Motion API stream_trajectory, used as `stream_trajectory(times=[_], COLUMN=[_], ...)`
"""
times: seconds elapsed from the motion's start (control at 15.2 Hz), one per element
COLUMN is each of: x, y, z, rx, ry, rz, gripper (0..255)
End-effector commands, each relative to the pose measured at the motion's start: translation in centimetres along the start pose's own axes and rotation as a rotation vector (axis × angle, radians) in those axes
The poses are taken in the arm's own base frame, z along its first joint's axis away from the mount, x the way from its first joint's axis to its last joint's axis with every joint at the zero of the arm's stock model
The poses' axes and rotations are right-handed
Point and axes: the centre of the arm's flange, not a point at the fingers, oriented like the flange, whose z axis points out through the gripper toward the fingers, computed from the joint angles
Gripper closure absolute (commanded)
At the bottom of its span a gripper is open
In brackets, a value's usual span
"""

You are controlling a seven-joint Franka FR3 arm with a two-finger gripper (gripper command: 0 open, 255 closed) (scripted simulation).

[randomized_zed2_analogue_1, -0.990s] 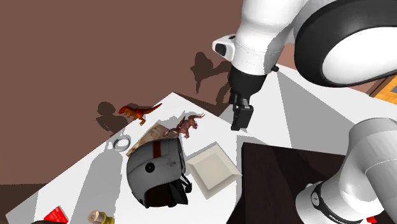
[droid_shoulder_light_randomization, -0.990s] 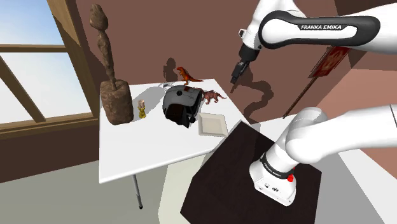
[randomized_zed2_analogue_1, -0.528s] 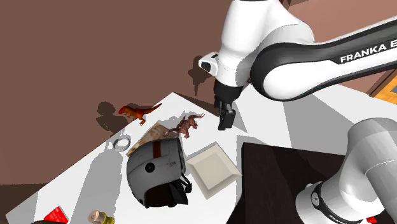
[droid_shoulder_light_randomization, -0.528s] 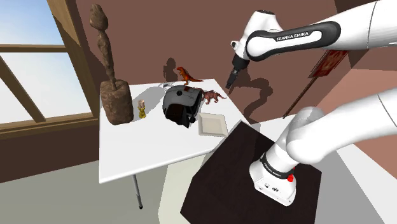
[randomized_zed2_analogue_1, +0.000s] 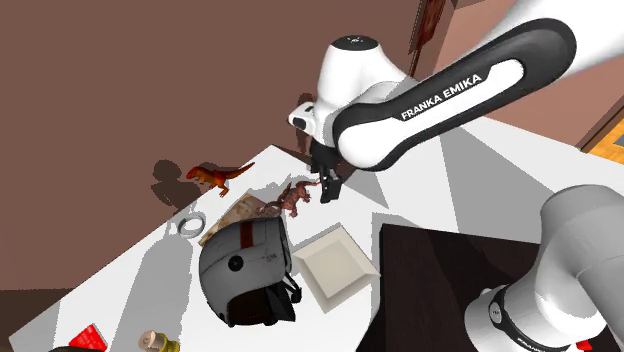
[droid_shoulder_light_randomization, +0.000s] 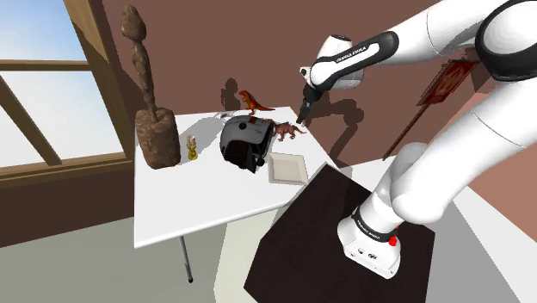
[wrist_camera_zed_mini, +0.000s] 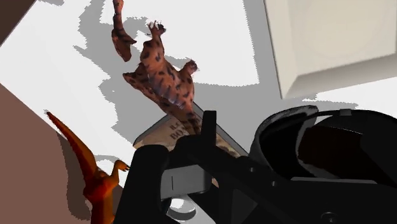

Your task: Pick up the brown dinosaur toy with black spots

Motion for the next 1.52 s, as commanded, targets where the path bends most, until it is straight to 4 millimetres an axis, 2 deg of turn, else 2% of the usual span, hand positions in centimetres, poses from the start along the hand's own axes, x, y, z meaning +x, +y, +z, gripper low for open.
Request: stream_trajectory(times=[0.0,0.79,0.86,1.32,1.45], x=[0.6,5.9,5.9,5.4,5.4], y=[1.5,10.0,10.0,9.8,9.8], z=[2.1,14.1,14.2,18.2,18.2], rx=[-0.004,-0.003,-0.003,-0.003,-0.003], ry=[0.010,0.064,0.065,0.065,0.065], rz=[-0.045,-0.287,-0.289,-0.289,-0.289], gripper=[0,0,0,0,0])
